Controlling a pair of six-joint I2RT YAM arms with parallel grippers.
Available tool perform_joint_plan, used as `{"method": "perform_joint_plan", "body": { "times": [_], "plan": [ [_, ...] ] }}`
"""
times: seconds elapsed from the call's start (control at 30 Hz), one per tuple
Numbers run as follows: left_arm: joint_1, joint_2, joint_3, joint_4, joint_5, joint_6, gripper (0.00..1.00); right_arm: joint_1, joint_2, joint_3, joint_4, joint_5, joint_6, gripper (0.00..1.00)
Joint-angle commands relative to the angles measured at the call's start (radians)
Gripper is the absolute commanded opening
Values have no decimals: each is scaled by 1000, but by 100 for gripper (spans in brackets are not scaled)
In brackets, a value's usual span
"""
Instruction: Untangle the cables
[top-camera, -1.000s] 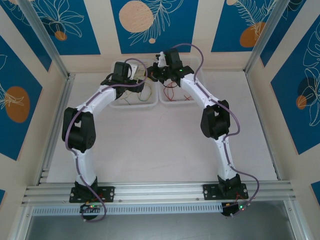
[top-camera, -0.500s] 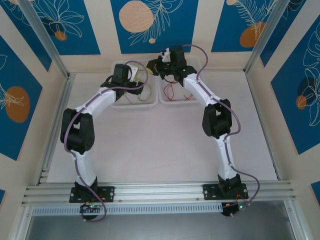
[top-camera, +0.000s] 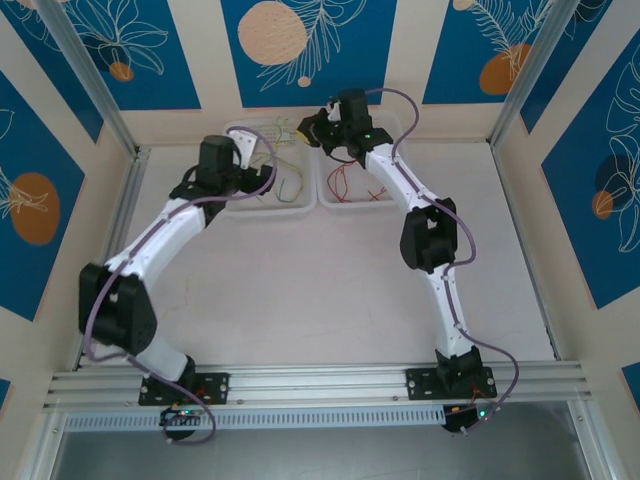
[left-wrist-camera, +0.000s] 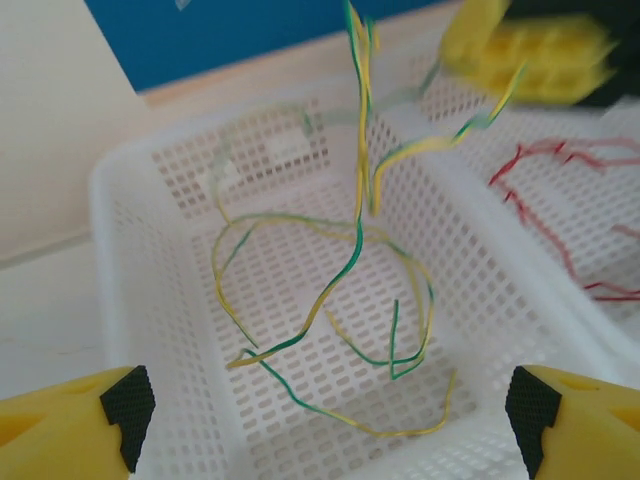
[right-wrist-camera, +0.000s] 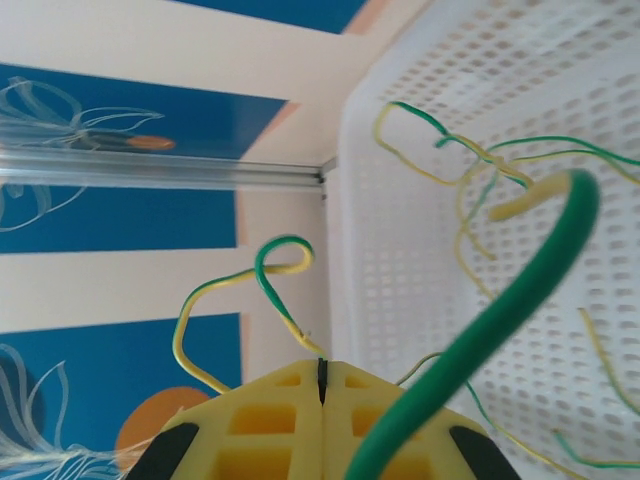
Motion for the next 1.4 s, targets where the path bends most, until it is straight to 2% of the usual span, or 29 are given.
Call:
{"method": "perform_joint_plan", "body": {
  "times": [0.0, 0.07, 0.2, 0.27, 0.4, 0.83, 0.97, 1.07, 1.17, 1.37],
  "plan": [
    [5, -91, -103, 81, 14, -55, 92, 12, 42, 47, -102, 74, -45, 0],
    [11, -127, -159, 124, 13, -68, 99, 15, 41, 35, -105, 94, -49, 0],
    [27, -157, -196, 138, -40, -113, 99, 26, 64, 33, -84, 80, -48, 0],
    [30, -171, -213, 157, -15, -125, 99, 33, 103, 83, -111, 52, -53, 0],
    [30, -179, -230, 170, 32, -153, 98, 59, 199, 218, -234, 78, -97, 0],
    [30, -183, -274, 182, -5, -155, 98, 113, 257, 238, -277, 81, -193, 1],
    [30, -182, -272, 177, -20, -155, 98, 120, 228, 297, -338, 102, -239, 29],
    [30, -196, -277, 182, -47, -152, 98, 132, 153, 295, -386, 176, -297, 53],
    [30, -207, -283, 188, -71, -150, 98, 140, 64, 261, -411, 236, -346, 61],
    [33, -211, -270, 182, -104, -145, 98, 148, -90, 228, -556, 316, -413, 67]
  ]
}}
